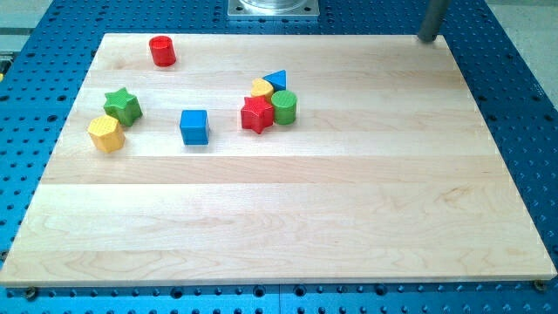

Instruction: Move the arm vertically above the triangle

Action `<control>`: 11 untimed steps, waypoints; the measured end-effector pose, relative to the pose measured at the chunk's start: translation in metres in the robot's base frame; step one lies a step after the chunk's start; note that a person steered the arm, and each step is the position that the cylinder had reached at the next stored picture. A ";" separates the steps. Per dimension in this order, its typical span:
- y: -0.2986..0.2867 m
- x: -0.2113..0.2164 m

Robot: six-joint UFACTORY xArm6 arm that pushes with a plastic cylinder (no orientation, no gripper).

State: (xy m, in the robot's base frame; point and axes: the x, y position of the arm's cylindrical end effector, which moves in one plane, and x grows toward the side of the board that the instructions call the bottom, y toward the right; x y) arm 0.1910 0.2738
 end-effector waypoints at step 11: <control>-0.056 0.001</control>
